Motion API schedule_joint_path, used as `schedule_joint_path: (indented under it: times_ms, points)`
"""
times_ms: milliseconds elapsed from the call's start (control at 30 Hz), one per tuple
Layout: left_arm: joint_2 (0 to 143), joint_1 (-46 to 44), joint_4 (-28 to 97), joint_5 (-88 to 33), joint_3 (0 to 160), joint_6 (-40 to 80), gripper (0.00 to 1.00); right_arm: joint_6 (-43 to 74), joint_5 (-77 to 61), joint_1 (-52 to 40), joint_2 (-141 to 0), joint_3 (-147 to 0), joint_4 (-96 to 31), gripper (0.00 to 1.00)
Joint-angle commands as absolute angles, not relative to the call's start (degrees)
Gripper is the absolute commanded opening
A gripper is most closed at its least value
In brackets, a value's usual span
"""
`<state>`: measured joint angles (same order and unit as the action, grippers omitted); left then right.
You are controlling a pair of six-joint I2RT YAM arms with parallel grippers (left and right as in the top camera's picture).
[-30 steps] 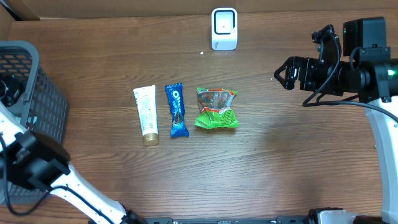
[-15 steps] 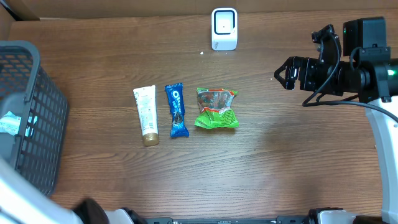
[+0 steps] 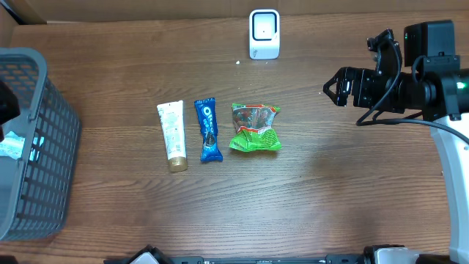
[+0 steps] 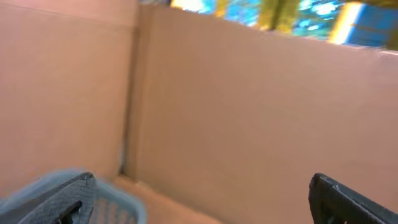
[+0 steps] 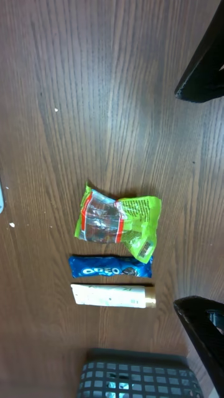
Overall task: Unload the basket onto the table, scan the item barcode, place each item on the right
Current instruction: 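Close the left gripper on the mint-green wipes pack inside the basket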
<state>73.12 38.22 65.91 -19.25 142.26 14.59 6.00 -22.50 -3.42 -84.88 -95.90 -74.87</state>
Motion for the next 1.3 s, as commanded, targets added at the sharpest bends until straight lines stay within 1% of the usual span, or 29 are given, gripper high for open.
schedule_joint_path:
  times_ms: [0,200,300,367,467,533,633,767,800,900,967,1200,1267]
  points:
    - [77.4,38.2,61.9,-31.3,146.4,12.1,1.0,5.9,-22.6,-3.6,-84.9,-97.1,-75.5,1.0]
    - [85.3,38.2,54.5,-39.1,155.0,17.9,1.0,6.0,-22.6,-3.6,-84.9,-97.1,-75.9,1.0]
    - [87.9,38.2,54.1,-39.2,157.4,18.2,1.0,6.0,-22.7,-3.6,-84.9,-97.1,-76.0,1.0]
    - [88.8,38.2,54.8,-37.0,157.5,17.2,1.0,6.0,-22.9,-3.6,-84.9,-97.1,-76.0,1.0]
    - [89.5,38.0,58.9,-28.0,157.5,13.6,0.99,6.0,-23.3,-3.6,-84.9,-97.1,-76.0,1.0]
    - [89.6,36.0,64.9,-14.4,157.5,9.4,1.0,6.0,-23.3,-3.6,-84.9,-97.1,-75.9,1.0]
    - [89.6,32.0,70.8,2.0,157.5,8.0,1.0,6.0,-23.5,-3.6,-84.9,-97.1,-75.7,1.0]
    - [89.6,28.6,78.2,23.1,157.5,17.6,1.0,6.0,-25.2,-3.6,-84.9,-97.1,-75.6,1.0]
    - [89.6,28.4,79.8,24.7,157.5,19.2,1.0,6.0,-25.2,-3.6,-84.9,-97.1,-75.7,1.0]
    - [90.0,28.5,84.0,25.1,157.1,20.6,1.0,6.0,-25.2,-3.6,-84.9,-97.1,-75.7,1.0]
    - [90.5,28.5,84.4,21.9,156.7,19.4,1.0,5.9,-25.2,-3.6,-84.9,-97.1,-75.8,1.0]
    - [95.7,28.5,84.5,-2.5,155.8,2.5,1.0,5.9,-25.1,-3.6,-84.9,-97.1,-75.7,1.0]
    - [98.1,28.5,85.1,-3.7,155.7,2.3,1.0,5.9,-25.1,-3.6,-84.9,-97.1,-75.7,1.0]
